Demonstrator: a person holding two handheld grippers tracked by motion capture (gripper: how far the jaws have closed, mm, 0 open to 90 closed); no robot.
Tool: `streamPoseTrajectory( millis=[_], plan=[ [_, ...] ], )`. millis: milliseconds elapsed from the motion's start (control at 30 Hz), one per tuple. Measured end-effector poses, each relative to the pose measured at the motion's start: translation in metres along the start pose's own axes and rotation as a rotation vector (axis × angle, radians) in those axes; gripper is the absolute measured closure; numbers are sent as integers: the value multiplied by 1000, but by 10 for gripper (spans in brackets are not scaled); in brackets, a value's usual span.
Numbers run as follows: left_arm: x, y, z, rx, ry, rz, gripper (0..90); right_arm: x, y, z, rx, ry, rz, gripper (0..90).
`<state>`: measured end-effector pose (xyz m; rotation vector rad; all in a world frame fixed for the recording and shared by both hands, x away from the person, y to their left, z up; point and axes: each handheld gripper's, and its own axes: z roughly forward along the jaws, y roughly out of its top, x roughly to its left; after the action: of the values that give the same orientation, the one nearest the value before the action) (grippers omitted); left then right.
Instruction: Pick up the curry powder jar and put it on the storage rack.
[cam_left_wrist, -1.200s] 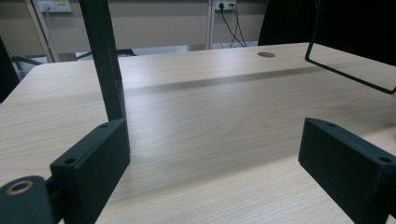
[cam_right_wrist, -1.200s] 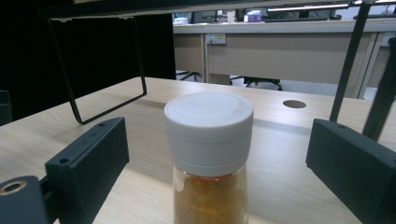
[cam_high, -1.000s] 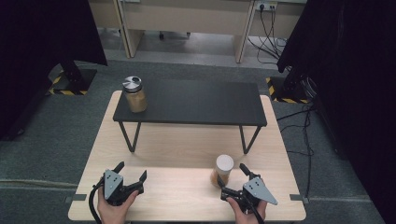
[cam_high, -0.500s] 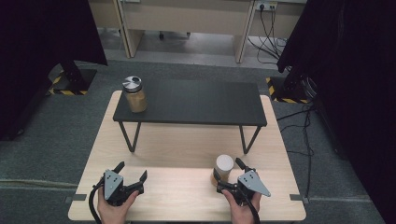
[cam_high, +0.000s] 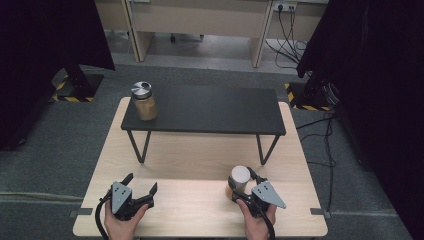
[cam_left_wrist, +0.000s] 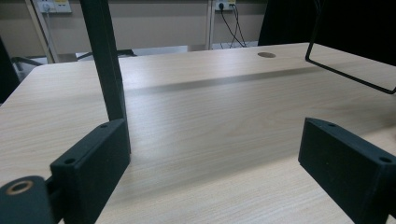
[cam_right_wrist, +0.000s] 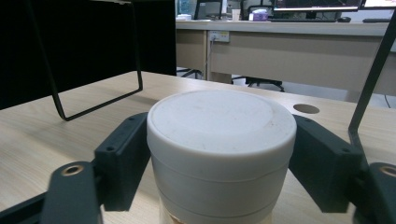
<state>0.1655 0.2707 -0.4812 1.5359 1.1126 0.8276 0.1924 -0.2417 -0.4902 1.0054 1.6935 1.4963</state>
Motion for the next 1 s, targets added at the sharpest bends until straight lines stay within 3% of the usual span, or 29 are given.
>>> streamPoseTrajectory(
  millis=[1000],
  plan=[
    [0,-2,3,9,8,10,84,-5,3,2,12,21,-2,340]
  ],
)
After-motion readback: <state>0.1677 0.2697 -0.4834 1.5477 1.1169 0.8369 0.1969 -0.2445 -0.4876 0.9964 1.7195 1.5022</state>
